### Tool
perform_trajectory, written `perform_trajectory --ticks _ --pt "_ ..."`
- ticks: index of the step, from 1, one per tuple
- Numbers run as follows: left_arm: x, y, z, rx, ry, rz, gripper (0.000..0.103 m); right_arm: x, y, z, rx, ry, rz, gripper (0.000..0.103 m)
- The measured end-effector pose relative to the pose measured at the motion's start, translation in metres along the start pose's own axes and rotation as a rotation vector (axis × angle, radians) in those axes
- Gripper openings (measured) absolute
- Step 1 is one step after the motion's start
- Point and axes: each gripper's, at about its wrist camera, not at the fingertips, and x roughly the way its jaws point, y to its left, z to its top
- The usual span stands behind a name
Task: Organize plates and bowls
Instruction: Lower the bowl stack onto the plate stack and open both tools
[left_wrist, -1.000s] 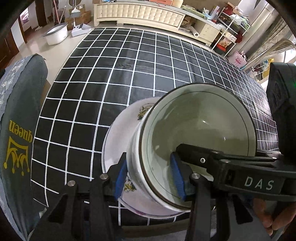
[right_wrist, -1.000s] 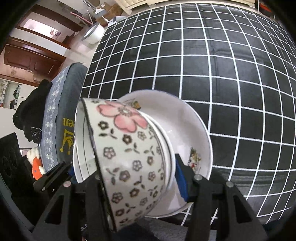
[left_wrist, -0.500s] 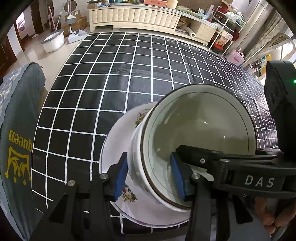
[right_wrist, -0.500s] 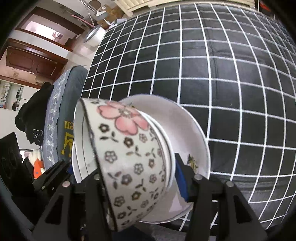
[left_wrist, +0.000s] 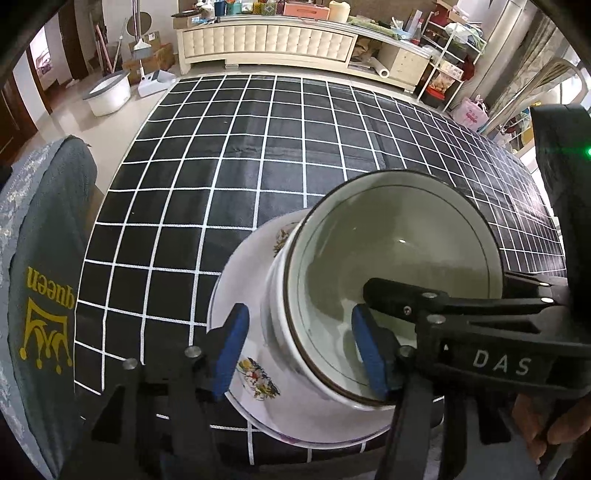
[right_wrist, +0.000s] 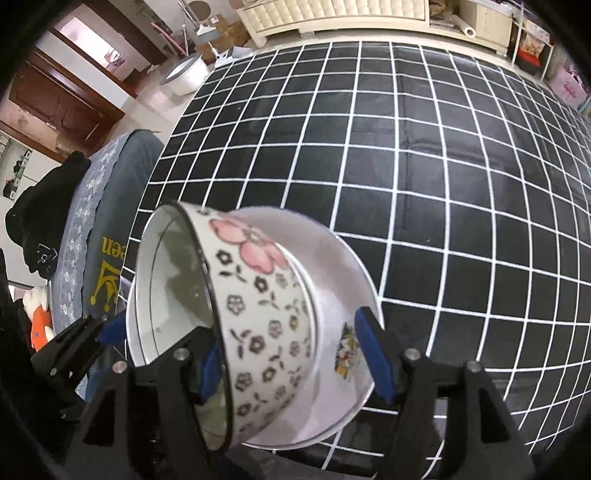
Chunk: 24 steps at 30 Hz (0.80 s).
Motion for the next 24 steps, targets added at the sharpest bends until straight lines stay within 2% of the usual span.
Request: perform_trajectory --ticks 4,8,13,20,24 --pt "-0.004 -0.001 0.001 -0.006 -0.010 -0.008 0.055 -0.008 0.000 -0.002 -0.003 -0.022 -0.002 0.069" --pt "-0.012 -0.004 0.000 0.022 -0.050 0.019 0.055 -0.017 0.004 -0.002 -0.010 -0.054 -0.007 0.069" --pt "-0.024 0.001 0.002 -0.014 -0.080 0.007 0.055 -0.038 0.010 -0.003 -0.038 -0.127 -0.027 0.069" --pt "-0.060 0.001 -0.002 -0.027 -0.178 0.034 0.055 -0.071 0.012 -0.011 -0.055 -0.206 -0.038 0.070" --pt "-0.086 -0.011 -0.008 0.013 -0.261 0.072 0.055 -0.093 0.015 -0.022 -0.067 -0.266 -0.060 0.070"
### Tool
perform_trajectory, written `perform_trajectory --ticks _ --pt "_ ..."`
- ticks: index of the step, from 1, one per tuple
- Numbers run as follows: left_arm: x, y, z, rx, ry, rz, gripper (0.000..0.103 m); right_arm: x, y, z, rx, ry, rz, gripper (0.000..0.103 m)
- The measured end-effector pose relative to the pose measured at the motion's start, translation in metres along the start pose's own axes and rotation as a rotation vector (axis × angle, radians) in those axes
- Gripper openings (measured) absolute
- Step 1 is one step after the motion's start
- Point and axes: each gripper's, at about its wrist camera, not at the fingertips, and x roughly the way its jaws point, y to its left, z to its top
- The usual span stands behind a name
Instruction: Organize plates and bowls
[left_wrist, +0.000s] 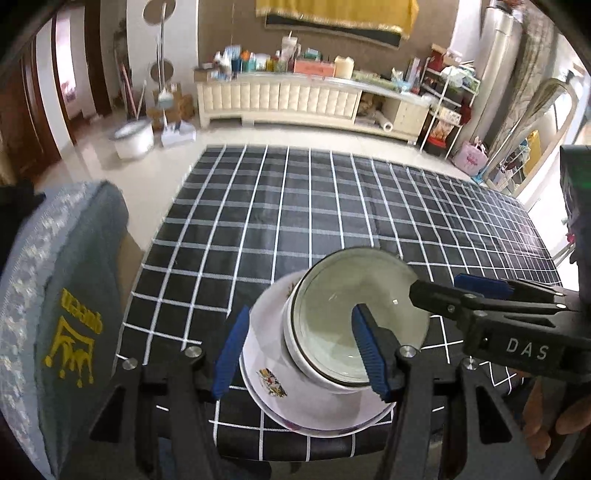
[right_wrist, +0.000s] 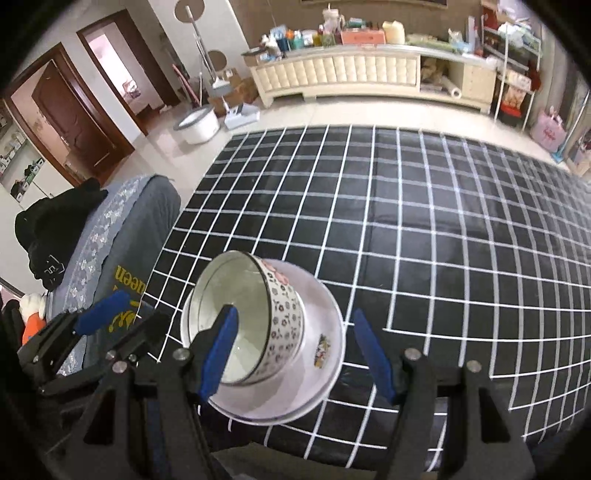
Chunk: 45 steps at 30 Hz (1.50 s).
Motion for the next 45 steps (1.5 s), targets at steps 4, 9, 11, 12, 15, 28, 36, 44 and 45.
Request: perform_trajectory --ticks 4,9,11,12,15,28,36,44,45 --pt "-0.021 -0.016 -0.002 0.051 -0.057 -0.005 0.055 -0.029 -0.005 -0.011 0.003 -0.069 -0.022 0.070" --pt "-0.048 -0.036 -0.010 0.088 -0.122 -0.016 0.055 -0.064 -0.019 -0.031 0.027 -0.152 -0.059 0.070" --pt "-0.060 -0.045 -0.014 0.097 -0.160 -0.016 0.055 -0.079 -0.025 -0.041 0.018 -0.183 -0.081 0.073" --pt "-0.064 -0.049 -0.016 0.098 -0.173 -0.018 0.055 -0.084 -0.027 -0.046 0.017 -0.196 -0.087 0.078" --pt "-0.081 -0.062 -0.028 0.125 -0.234 -0.018 0.073 -0.103 -0.033 -0.060 0.005 -0.248 -0.121 0.079" --pt "-0.135 -0.105 -0.086 0.166 -0.393 -0.025 0.103 -0.163 -0.037 -0.134 -0.070 -0.485 -0.268 0.101" --pt "-0.151 -0.114 -0.121 0.173 -0.415 0.013 0.103 -0.170 -0.044 -0.175 -0.058 -0.509 -0.263 0.103" --pt "-0.163 -0.116 -0.138 0.178 -0.420 0.012 0.103 -0.182 -0.040 -0.192 -0.057 -0.539 -0.228 0.103" --pt "-0.163 -0.117 -0.138 0.180 -0.422 0.012 0.103 -0.184 -0.041 -0.195 -0.059 -0.547 -0.220 0.103"
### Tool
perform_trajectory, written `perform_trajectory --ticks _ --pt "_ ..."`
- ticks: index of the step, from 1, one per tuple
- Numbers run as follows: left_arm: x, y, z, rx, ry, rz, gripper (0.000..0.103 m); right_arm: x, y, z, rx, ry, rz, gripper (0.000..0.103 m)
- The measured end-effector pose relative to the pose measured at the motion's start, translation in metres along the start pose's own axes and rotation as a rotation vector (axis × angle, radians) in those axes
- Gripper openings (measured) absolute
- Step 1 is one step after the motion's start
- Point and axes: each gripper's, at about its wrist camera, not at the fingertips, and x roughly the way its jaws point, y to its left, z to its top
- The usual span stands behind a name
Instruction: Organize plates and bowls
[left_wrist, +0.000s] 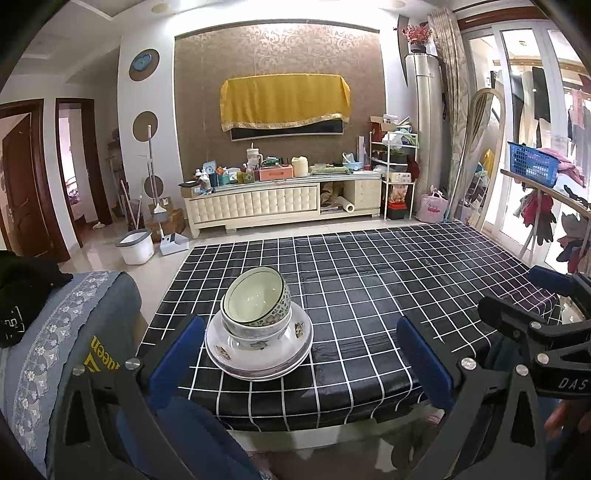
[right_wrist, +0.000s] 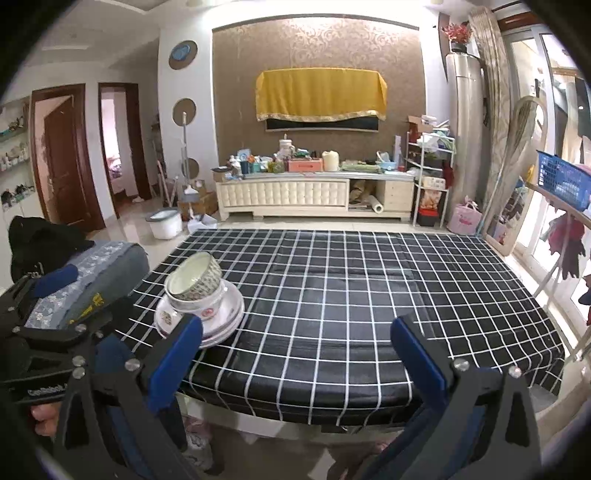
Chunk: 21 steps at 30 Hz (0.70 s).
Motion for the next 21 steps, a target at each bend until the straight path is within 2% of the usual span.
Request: perform_trajectory --ticks 21 --pt "-0.005 0.002 -0.001 -0.009 0.005 -0.015 0.103 -0.013 -0.002 -0.005 -0.012 -0.029 -0.012 0.103"
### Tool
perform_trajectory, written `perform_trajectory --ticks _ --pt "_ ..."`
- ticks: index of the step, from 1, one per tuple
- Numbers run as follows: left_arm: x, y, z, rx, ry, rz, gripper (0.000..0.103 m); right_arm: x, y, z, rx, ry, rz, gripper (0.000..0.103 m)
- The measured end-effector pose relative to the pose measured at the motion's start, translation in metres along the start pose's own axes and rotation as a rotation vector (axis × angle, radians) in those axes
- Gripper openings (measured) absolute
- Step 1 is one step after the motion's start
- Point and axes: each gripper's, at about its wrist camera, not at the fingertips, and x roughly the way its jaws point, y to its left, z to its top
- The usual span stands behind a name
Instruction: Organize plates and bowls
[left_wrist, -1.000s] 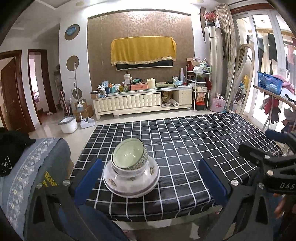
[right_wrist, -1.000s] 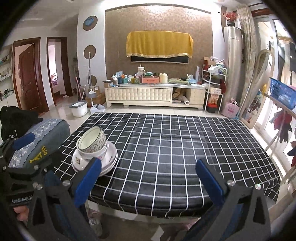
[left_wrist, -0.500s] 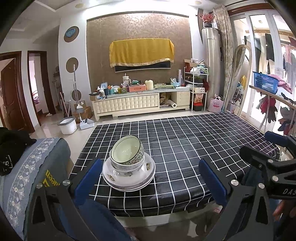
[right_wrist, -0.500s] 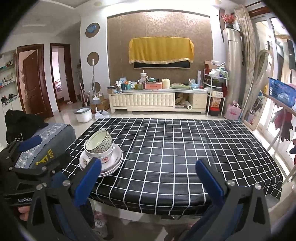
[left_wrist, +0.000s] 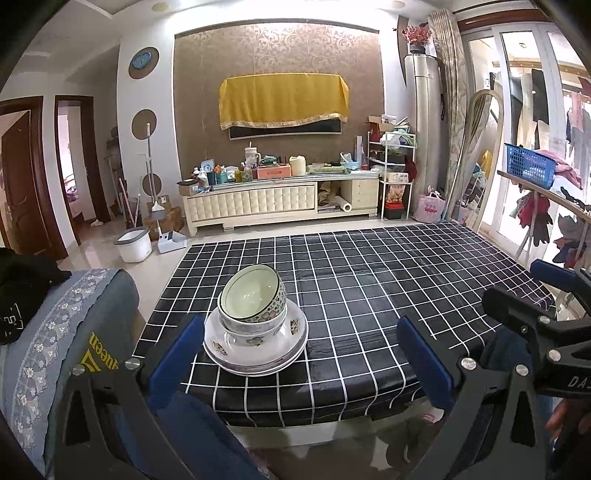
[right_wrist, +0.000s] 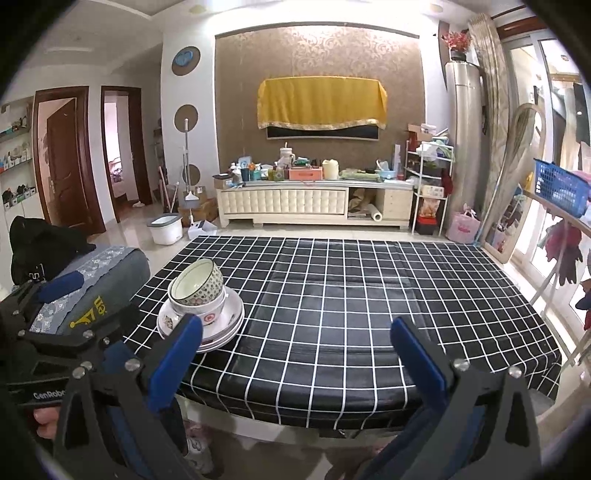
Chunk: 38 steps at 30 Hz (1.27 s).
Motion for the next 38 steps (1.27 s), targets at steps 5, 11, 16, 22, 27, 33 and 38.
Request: perform_trajectory --ticks 5,11,16,22,27,33,38 --pt "-0.0039 -0.0008 0.0006 0.002 -0.007 -0.007 0.103 -0.0006 0.0017 0.0001 -0.013 -0.007 -0.016 0.103" --pt "-0.0067 0.0003 0.0013 0.003 -0.011 -0.013 0.103 -0.0037 0.0011 -0.0017 -0.004 -0.018 0.001 0.103" --pt "-0.0062 0.0022 0.0012 -0.002 -0.007 -0.018 0.103 -0.0012 0.0002 -0.0012 -0.007 -0.005 -0.008 0.103" --pt "-0.0068 0.0054 -0.0006 -0.006 0.000 -0.046 0.103 -0.0008 0.0027 -0.0019 -0.017 0.000 -0.017 0.103" --pt "-0.0081 0.0059 -0.0002 -0.012 0.005 -0.047 0.103 -0.0025 0.0018 -0.0013 -0.019 0.003 -0.018 0.103" --pt "-0.0079 0.0030 -0.0003 -0.006 0.011 -0.042 0.103 -0.0032 0.0012 -0.0026 -0.016 0.008 -0.021 0.103" --pt "-0.0073 0.0027 -0.0013 -0.008 0.015 -0.044 0.103 -0.0037 0.0010 -0.0031 -0.018 0.012 -0.025 0.103"
